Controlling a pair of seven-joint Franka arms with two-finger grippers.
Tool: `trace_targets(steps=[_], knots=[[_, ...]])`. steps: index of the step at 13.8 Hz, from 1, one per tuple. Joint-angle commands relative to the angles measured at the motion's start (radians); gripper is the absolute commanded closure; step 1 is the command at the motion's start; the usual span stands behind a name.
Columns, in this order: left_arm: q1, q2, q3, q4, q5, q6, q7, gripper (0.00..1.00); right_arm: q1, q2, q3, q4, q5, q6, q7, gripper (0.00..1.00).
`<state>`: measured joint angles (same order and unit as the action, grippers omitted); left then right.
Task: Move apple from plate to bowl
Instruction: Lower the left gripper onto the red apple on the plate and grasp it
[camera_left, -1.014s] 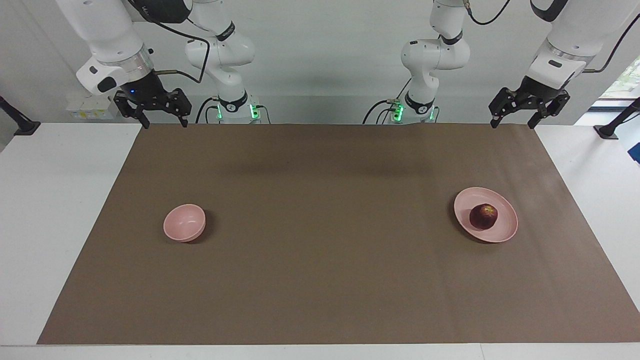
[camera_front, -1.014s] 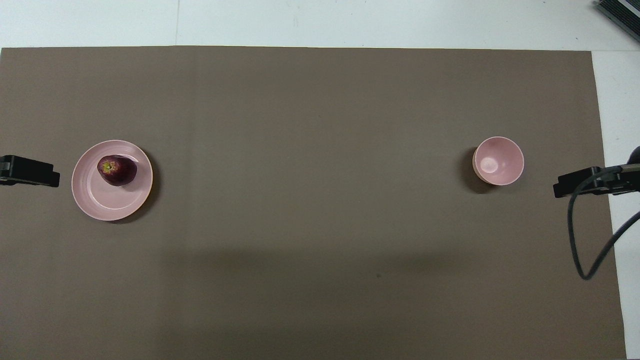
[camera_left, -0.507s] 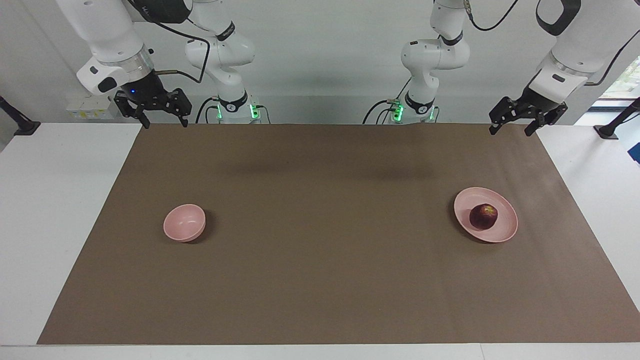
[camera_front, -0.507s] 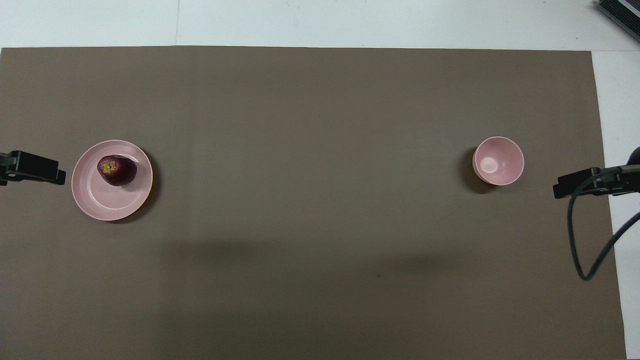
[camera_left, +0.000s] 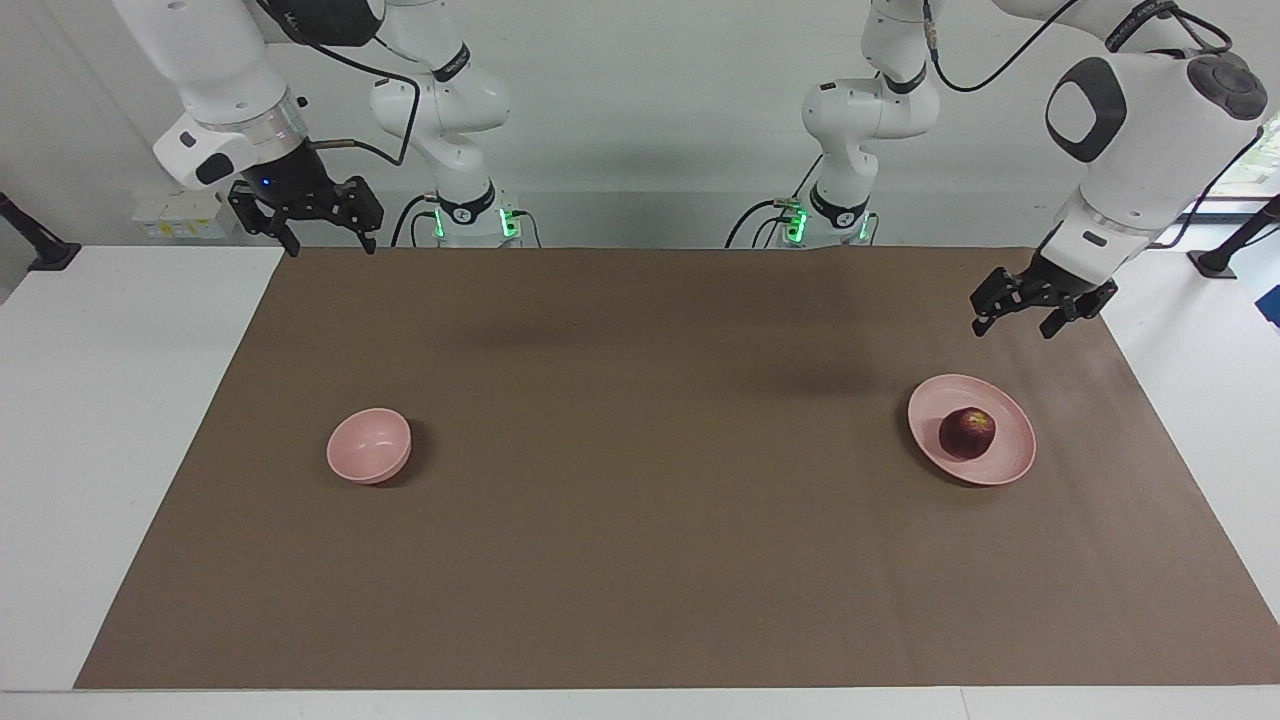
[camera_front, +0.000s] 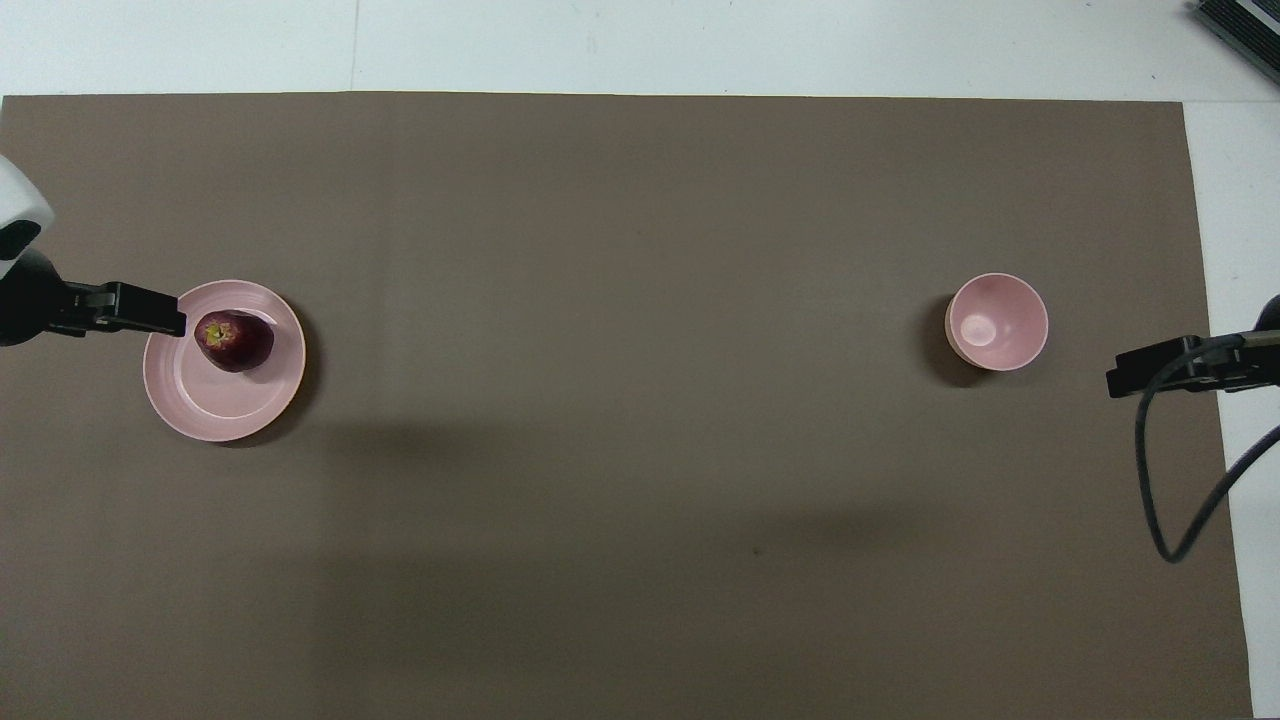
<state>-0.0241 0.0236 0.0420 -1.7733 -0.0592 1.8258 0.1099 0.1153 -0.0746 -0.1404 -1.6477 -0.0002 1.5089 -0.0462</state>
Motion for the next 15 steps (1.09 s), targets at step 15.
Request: trace_targets(steps=[15], knots=[[0.038, 0.297, -0.002, -0.100, 0.019, 0.380, 0.238, 0.00, -0.011, -0.030, 0.008, -0.035, 0.009, 0.005, 0.017, 0.00]])
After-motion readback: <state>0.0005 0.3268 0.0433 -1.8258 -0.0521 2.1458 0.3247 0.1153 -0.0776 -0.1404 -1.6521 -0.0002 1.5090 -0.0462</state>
